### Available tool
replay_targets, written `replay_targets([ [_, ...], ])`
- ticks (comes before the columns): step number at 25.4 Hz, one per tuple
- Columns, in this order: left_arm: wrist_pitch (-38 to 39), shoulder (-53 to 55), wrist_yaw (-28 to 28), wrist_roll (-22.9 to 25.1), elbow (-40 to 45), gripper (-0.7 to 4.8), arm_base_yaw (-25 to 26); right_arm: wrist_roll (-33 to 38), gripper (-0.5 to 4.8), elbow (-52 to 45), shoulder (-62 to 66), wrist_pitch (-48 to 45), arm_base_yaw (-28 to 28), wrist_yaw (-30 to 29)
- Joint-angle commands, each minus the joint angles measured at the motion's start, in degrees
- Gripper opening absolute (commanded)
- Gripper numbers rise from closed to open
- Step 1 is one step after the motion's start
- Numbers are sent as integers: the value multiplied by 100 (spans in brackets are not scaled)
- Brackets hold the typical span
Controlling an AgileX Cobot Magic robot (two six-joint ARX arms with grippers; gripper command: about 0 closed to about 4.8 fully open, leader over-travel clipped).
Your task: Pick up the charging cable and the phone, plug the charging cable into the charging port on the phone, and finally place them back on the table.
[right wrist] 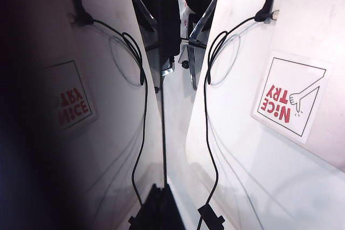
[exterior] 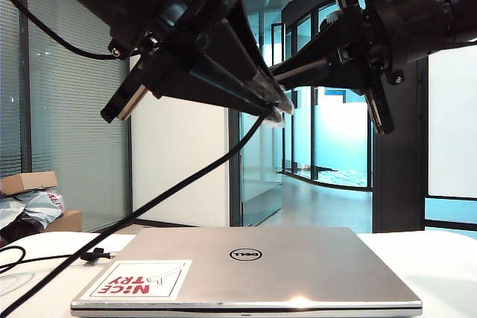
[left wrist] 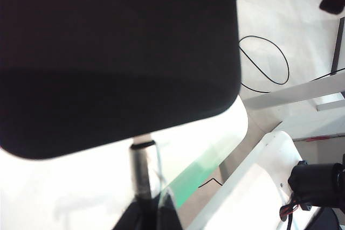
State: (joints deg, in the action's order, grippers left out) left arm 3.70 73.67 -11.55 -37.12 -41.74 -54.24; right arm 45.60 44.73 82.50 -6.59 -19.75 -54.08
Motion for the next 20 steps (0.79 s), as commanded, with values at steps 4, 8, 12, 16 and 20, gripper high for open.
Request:
replay_targets([
  [4, -120, -15, -7, 4, -31, -7, -2, -81, -6, 48, -44, -140, -11, -120],
  [8, -122, -15, -7, 4, -31, -7, -2, -175, -6, 48, -70, -140, -66, -87],
  [12, -125, -15, -7, 2, -31, -7, -2, -367, -6, 48, -87, -138, -155, -83],
  [16, -125, -15, -7, 4, -31, -7, -2, -476, -6, 48, -92, -131, -155, -50],
  [20, -125, -15, -7, 4, -31, -7, 7, -695, -6, 48, -94, -116, -153, -105],
])
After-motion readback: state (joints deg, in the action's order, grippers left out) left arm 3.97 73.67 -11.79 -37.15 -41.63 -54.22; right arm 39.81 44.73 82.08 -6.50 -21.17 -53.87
